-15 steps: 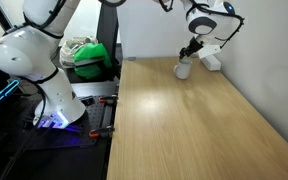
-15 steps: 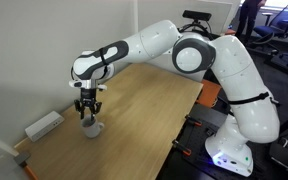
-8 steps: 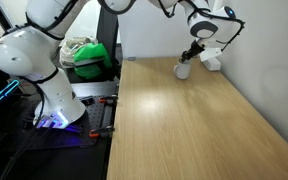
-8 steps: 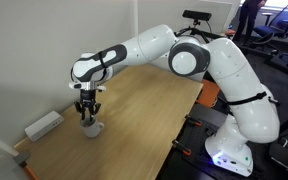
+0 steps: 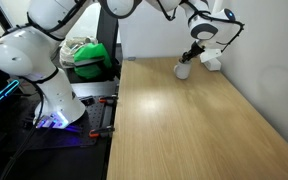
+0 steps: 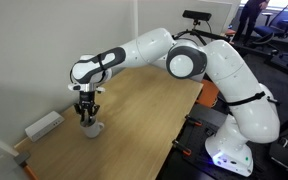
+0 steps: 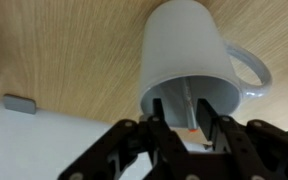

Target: Remove the pen from the mug cup

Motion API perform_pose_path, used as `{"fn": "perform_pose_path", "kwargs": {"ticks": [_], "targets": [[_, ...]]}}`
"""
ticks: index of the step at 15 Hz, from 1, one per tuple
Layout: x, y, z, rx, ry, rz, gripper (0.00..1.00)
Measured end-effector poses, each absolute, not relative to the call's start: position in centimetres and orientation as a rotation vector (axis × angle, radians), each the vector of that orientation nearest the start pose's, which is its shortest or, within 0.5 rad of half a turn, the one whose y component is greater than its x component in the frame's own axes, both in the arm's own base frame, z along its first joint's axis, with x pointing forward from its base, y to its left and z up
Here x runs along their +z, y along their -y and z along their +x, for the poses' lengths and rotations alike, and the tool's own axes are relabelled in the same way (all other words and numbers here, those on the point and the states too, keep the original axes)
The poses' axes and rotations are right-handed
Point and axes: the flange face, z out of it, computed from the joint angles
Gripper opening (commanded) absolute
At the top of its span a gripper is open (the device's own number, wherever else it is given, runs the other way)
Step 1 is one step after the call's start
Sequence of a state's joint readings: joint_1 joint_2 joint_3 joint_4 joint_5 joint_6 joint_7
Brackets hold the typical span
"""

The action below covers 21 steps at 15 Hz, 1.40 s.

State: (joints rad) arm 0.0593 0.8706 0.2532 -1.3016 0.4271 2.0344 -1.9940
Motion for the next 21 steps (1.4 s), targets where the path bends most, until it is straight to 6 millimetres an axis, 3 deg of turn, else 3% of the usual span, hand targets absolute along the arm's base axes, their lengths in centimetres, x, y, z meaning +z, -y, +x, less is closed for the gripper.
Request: {"fn": "perform_pose_path", "kwargs": {"ticks": [5, 12, 13, 18, 21], "targets": [[22.8, -20.8, 70.7, 0.628, -2.998, 1.902, 0.50], [22.3, -20.8, 70.5, 0.620, -3.006, 1.908, 0.31], [22.2, -20.8, 70.5, 0.618, -3.009, 1.910, 0.37], [21.6, -21.0, 70.3, 0.608, -3.024, 1.915, 0.46], [21.3, -21.2, 70.1, 0.601, -3.037, 1.916, 0.45]]}}
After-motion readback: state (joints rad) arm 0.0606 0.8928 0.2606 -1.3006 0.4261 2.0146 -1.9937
